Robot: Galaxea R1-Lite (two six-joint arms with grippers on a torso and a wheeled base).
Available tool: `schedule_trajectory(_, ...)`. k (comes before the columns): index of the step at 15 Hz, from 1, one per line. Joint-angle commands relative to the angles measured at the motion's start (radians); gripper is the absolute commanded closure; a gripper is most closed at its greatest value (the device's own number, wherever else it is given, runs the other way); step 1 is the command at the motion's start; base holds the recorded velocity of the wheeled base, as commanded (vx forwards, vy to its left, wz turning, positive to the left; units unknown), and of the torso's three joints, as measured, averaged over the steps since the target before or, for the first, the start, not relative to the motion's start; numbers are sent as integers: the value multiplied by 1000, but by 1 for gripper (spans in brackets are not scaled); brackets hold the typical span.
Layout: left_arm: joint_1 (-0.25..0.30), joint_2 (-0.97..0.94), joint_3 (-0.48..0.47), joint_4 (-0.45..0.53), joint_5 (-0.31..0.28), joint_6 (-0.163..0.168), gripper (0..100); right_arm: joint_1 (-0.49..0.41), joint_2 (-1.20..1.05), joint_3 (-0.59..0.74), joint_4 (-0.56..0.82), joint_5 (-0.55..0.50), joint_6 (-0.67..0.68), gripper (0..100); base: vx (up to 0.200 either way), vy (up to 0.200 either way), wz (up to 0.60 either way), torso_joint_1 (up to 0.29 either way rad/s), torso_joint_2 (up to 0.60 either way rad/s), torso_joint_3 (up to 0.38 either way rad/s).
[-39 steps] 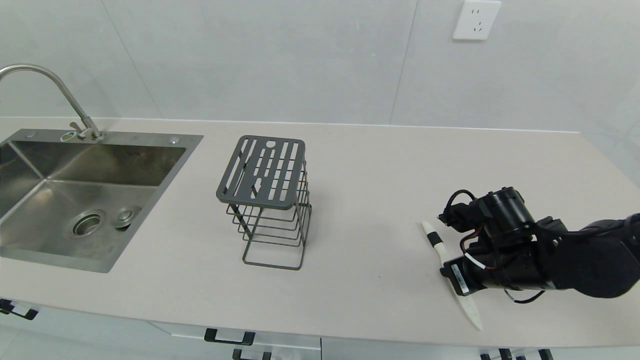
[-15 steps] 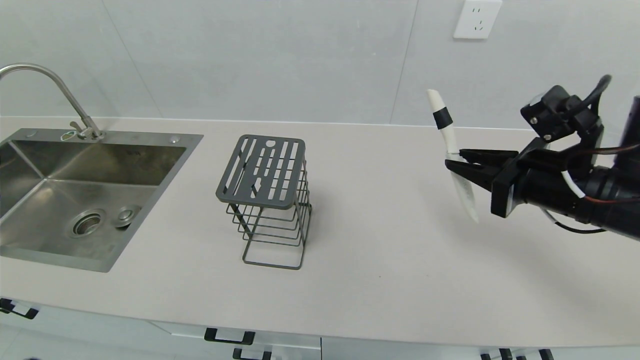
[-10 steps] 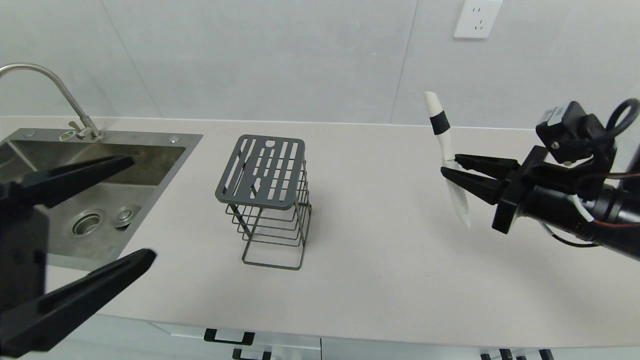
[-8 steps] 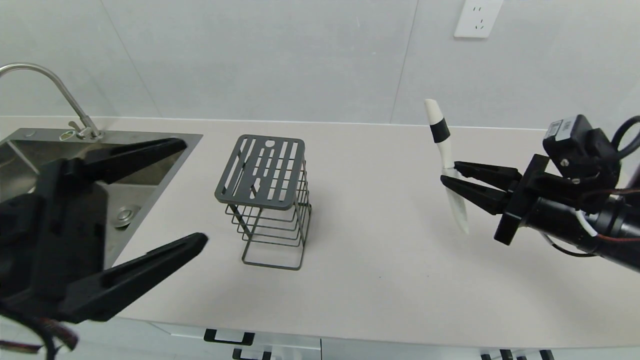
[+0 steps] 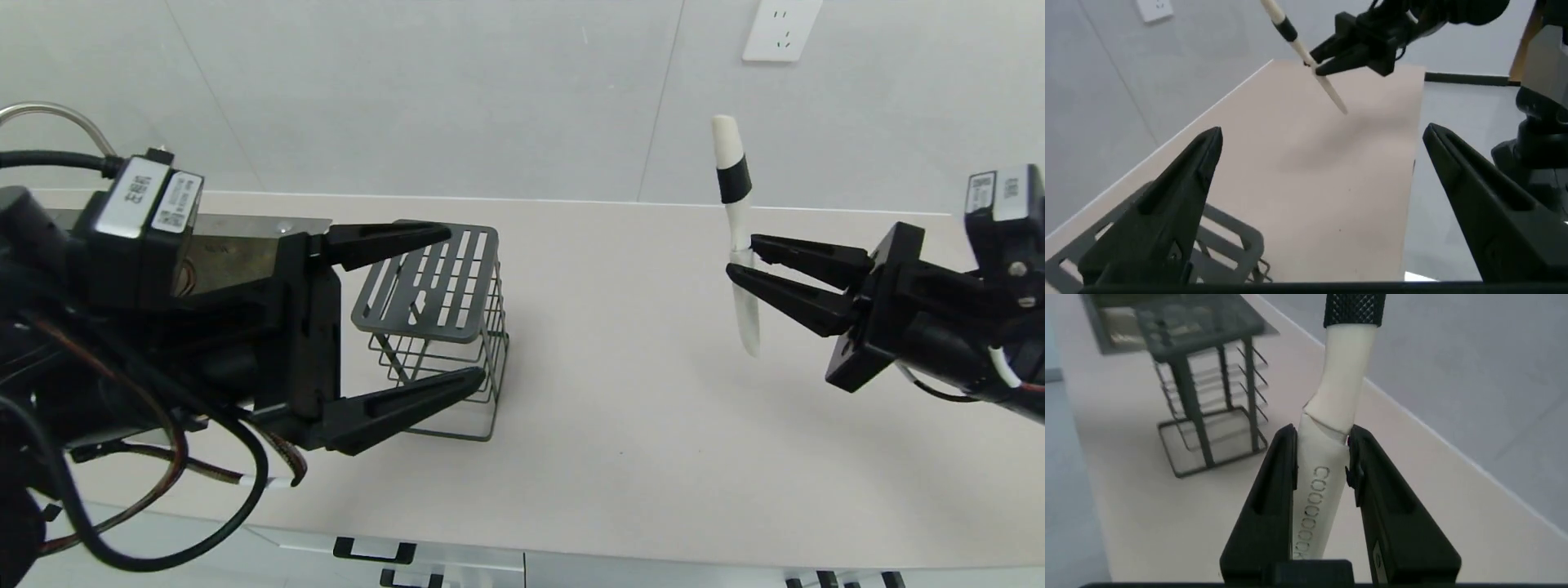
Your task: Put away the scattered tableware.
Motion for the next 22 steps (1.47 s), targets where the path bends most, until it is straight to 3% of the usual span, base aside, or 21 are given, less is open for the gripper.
schedule_trajectory(1,-45,94,-91,0,-10,2,0,2,-6,-29,-8,4,1,100,0,0,0,0,0,0)
schedule_trajectory(3,-68,147,-164,-1,-16,2,0,3,-11,-53,-10,8,1,100,0,0,0,0,0,0)
schedule_trajectory(5,-97,245,-276,-6,-64,2,0,3,-17,-75,-56,58,-1,100,0,0,0,0,0,0)
schedule_trajectory(7,-139,298,-319,-10,-71,-1,0,3,-15,-61,-67,81,-3,100,0,0,0,0,0,0)
schedule_trajectory(11,-183,406,-503,-15,-105,-6,0,2,-15,-32,-127,168,-9,100,0,0,0,0,0,0)
schedule_trajectory(15,-200,424,-554,-21,-102,-24,0,-1,-17,37,-200,203,-9,100,0,0,0,0,0,0)
schedule_trajectory(18,-215,452,-597,-65,-96,-75,0,2,-5,52,-237,234,-9,100,0,0,0,0,0,0)
schedule_trajectory(22,-245,478,-655,-78,-97,-82,0,13,31,45,-246,268,-9,100,0,0,0,0,0,0)
